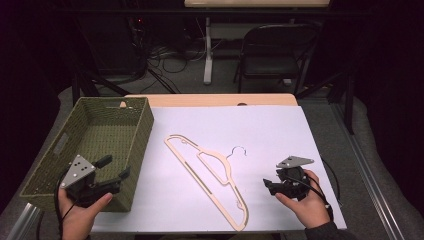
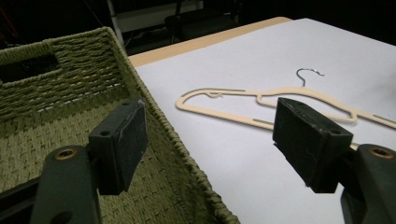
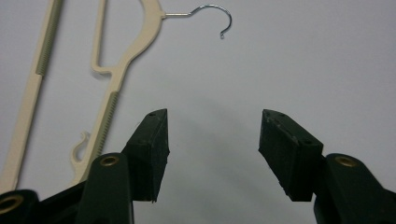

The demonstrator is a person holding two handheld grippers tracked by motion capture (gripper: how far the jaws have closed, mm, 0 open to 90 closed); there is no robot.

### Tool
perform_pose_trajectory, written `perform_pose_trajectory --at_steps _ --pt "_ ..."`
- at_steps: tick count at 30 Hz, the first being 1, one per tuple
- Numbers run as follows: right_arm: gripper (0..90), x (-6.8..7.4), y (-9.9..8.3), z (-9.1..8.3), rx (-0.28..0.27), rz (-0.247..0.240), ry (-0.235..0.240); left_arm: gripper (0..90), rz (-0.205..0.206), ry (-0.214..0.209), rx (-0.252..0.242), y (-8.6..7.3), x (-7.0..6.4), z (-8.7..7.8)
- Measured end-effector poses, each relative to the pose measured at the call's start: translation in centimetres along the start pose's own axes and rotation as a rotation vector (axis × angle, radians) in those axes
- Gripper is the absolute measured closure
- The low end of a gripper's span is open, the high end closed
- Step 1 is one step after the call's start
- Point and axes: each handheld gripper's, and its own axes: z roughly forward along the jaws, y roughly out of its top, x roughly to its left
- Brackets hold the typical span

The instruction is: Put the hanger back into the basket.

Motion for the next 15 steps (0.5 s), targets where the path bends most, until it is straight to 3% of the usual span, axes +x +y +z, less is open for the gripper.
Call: perform_pose_trajectory --at_steps 6,15 --pt "42.3 0.1 0.9 0.1 0.060 -0.011 0.020 26.6 0.006 -0.013 0.003 0.1 -0.3 0.3" --pt "42.3 0.5 2.0 0.7 0.099 -0.022 0.051 26.7 0.027 -0.036 0.012 0.3 -1.1 0.7"
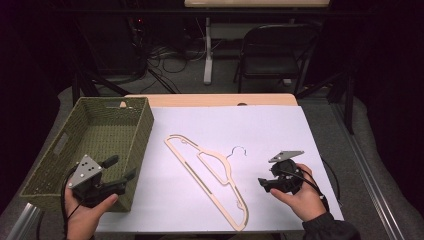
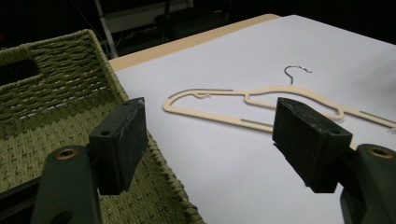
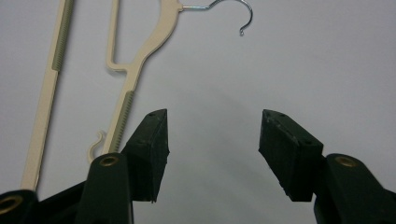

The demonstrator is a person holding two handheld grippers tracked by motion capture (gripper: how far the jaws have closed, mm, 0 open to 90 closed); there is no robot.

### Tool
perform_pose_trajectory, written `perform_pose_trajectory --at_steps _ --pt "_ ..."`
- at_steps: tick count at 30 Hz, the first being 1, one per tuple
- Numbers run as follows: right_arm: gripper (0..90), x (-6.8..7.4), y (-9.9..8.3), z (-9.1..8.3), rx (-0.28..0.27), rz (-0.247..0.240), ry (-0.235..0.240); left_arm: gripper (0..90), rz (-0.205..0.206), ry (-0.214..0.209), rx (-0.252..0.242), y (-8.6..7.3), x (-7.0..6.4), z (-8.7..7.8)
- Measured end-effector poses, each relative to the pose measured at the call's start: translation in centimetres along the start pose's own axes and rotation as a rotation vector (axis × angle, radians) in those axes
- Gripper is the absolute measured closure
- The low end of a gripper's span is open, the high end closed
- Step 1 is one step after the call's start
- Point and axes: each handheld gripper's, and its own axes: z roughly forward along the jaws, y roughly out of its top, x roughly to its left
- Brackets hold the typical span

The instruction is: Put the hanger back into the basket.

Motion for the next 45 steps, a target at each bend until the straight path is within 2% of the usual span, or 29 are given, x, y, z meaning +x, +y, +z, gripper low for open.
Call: perform_pose_trajectory --at_steps 7,10,11,12,13,15,19,20,21,23,24,25,28,29,30,31,33,34,35,36,37,38,39,40,41,45 --pt "43.0 0.0 1.6 0.4 0.093 -0.038 -0.003 26.7 0.016 -0.027 0.007 0.1 -0.8 0.4" --pt "43.1 -0.1 2.0 0.6 0.105 -0.041 -0.008 26.7 0.020 -0.032 0.008 0.1 -1.0 0.5" --pt "43.7 -0.2 2.5 0.9 0.132 -0.048 -0.011 26.7 0.023 -0.040 0.010 0.1 -1.2 0.6" --pt "43.8 -0.2 2.7 1.1 0.129 -0.045 -0.009 26.7 0.023 -0.044 0.008 0.1 -1.3 0.7" --pt "44.0 -0.2 2.9 1.1 0.149 -0.048 -0.011 26.7 0.024 -0.048 0.008 0.2 -1.4 0.8" --pt "44.4 -0.1 3.2 1.5 0.143 -0.051 -0.021 26.7 0.029 -0.057 0.010 0.2 -1.8 1.0" --pt "47.0 0.0 4.1 1.8 0.194 -0.052 0.003 26.8 0.046 -0.078 0.021 0.3 -2.4 1.4" --pt "47.3 0.2 4.0 2.5 0.113 -0.044 0.010 27.0 0.046 -0.082 0.021 0.3 -2.6 1.5" --pt "47.6 0.2 4.4 2.3 0.181 -0.056 0.013 27.0 0.050 -0.088 0.023 0.3 -2.7 1.6" --pt "47.9 0.5 4.8 2.6 0.193 -0.073 0.011 27.0 0.051 -0.096 0.027 0.3 -3.0 1.8" --pt "48.4 0.7 4.9 3.0 0.175 -0.080 0.007 27.1 0.052 -0.098 0.028 0.3 -3.1 1.8" --pt "48.6 0.9 5.1 2.9 0.205 -0.086 0.010 27.0 0.054 -0.102 0.029 0.3 -3.2 1.9" --pt "49.1 1.3 5.6 3.3 0.240 -0.113 0.021 27.1 0.057 -0.116 0.030 0.2 -3.6 2.2" --pt "49.3 1.5 5.6 3.7 0.199 -0.107 0.027 27.1 0.062 -0.120 0.033 0.2 -3.8 2.3" --pt "49.5 1.6 6.0 3.5 0.270 -0.120 0.021 27.2 0.065 -0.124 0.036 0.2 -3.9 2.4" --pt "50.0 1.7 6.0 3.8 0.240 -0.122 0.045 27.3 0.071 -0.129 0.038 0.2 -4.1 2.6" --pt "50.5 1.9 6.4 4.0 0.268 -0.138 0.030 27.3 0.074 -0.138 0.044 0.1 -4.5 2.8" --pt "50.7 2.0 6.6 4.2 0.269 -0.138 0.052 27.4 0.081 -0.142 0.048 0.1 -4.6 2.9" --pt "51.1 2.2 6.9 4.2 0.294 -0.148 0.052 27.4 0.089 -0.147 0.052 0.1 -4.8 3.0" --pt "51.3 2.3 6.8 4.8 0.248 -0.148 0.061 27.4 0.085 -0.152 0.054 0.0 -5.0 3.1" --pt "51.3 2.5 7.1 4.8 0.283 -0.150 0.064 27.4 0.087 -0.157 0.054 0.0 -5.1 3.2" --pt "51.3 2.5 7.6 4.7 0.347 -0.171 0.074 27.5 0.090 -0.159 0.057 -0.1 -5.2 3.3" --pt "51.3 2.6 7.5 5.0 0.317 -0.167 0.079 27.7 0.088 -0.162 0.057 -0.1 -5.4 3.4" --pt "51.3 2.7 7.8 5.0 0.359 -0.179 0.074 27.8 0.092 -0.165 0.060 -0.2 -5.5 3.5" --pt "51.1 2.8 8.0 5.1 0.376 -0.181 0.084 27.9 0.099 -0.169 0.065 -0.2 -5.6 3.6" --pt "50.2 3.0 8.6 5.8 0.401 -0.201 0.101 28.1 0.102 -0.176 0.069 -0.3 -6.0 3.8"
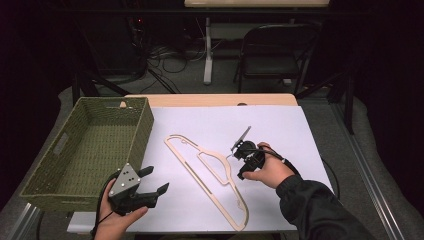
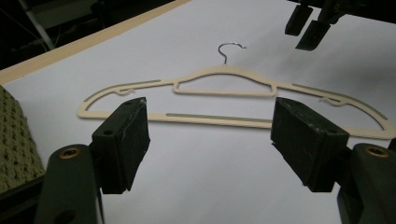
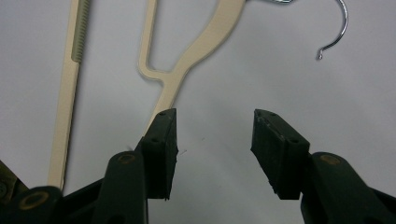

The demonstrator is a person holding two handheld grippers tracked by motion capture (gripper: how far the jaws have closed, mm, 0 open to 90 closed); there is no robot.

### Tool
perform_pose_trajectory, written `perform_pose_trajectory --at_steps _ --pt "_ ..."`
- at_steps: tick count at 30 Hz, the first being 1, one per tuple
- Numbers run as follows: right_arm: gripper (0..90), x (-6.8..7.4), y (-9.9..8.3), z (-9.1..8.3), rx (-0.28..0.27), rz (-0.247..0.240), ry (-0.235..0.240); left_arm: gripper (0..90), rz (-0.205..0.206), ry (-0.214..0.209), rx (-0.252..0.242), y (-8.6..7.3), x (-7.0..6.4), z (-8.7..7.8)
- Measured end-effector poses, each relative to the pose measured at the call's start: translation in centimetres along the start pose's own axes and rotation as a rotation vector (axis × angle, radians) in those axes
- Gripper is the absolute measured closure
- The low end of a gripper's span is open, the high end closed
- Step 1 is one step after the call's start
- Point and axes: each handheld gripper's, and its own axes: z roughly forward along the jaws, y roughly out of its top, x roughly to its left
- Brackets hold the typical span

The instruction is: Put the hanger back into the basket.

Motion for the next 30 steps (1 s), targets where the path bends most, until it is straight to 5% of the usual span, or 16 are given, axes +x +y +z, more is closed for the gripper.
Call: perform_pose_trajectory --at_steps 12,23,30 --pt "49.5 0.5 2.2 0.4 0.017 -0.054 -0.012 28.3 0.023 -0.015 0.030 -0.4 -1.1 0.5" --pt "57.9 1.3 4.7 1.8 -0.018 -0.080 -0.014 29.4 0.008 0.022 0.018 -1.3 -0.9 0.1" --pt "61.7 1.6 6.2 2.8 0.006 -0.082 0.008 29.5 0.002 0.034 0.015 -1.4 -0.8 -0.2"
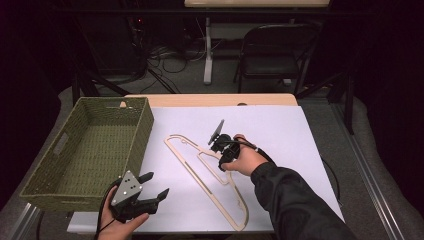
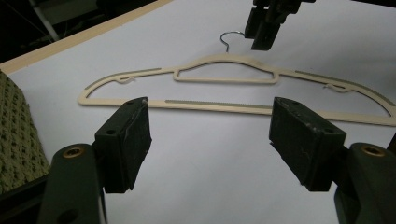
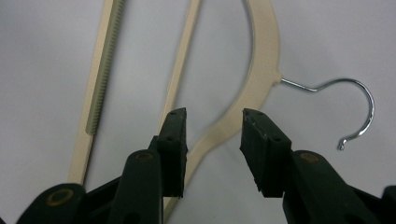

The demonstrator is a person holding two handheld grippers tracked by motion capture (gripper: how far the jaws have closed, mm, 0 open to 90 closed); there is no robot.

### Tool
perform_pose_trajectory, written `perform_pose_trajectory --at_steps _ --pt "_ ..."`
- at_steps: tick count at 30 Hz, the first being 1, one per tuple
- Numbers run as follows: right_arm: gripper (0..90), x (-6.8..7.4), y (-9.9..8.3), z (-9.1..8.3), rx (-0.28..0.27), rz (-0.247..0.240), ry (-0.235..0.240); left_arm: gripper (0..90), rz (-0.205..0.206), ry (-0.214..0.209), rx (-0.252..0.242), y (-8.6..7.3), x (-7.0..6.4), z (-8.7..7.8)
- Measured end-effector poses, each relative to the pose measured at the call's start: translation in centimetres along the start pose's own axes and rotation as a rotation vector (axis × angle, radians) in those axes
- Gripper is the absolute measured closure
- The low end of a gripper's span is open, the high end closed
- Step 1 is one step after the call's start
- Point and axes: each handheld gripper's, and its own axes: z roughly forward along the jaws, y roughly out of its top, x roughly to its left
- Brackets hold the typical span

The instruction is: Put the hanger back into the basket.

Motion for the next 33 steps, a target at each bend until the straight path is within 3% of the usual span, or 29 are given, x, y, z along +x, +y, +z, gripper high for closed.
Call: perform_pose_trajectory --at_steps 1,2,10,11,12,13,14,30,33 --pt "62.2 0.1 0.3 0.3 -0.004 -0.005 0.003 29.5 -0.003 0.001 -0.002 0.0 0.0 0.0" --pt "62.8 0.1 0.6 0.1 0.036 -0.019 -0.009 29.5 -0.003 0.002 -0.002 0.0 0.1 0.0" --pt "66.4 0.5 1.8 2.1 0.020 0.003 0.005 29.5 -0.005 0.008 -0.008 0.1 0.5 -0.2" --pt "67.0 0.6 2.1 2.1 0.069 0.010 0.009 29.5 -0.008 0.007 -0.007 0.0 0.5 -0.2" --pt "67.5 0.6 2.0 2.6 0.006 0.012 0.008 29.5 -0.006 0.008 -0.006 0.0 0.5 -0.2" --pt "67.9 0.6 2.2 2.5 0.052 0.007 0.017 29.5 -0.002 0.008 -0.005 0.0 0.5 -0.2" --pt "68.2 0.7 2.3 2.6 0.056 0.011 0.019 29.5 -0.006 0.007 -0.007 0.0 0.5 -0.2" --pt "69.1 1.4 3.1 3.8 0.038 0.012 0.023 29.5 -0.012 0.005 -0.007 0.0 0.8 -0.3" --pt "69.4 1.6 3.2 3.8 0.068 0.009 0.026 29.5 -0.012 0.003 -0.005 0.0 0.7 -0.3"
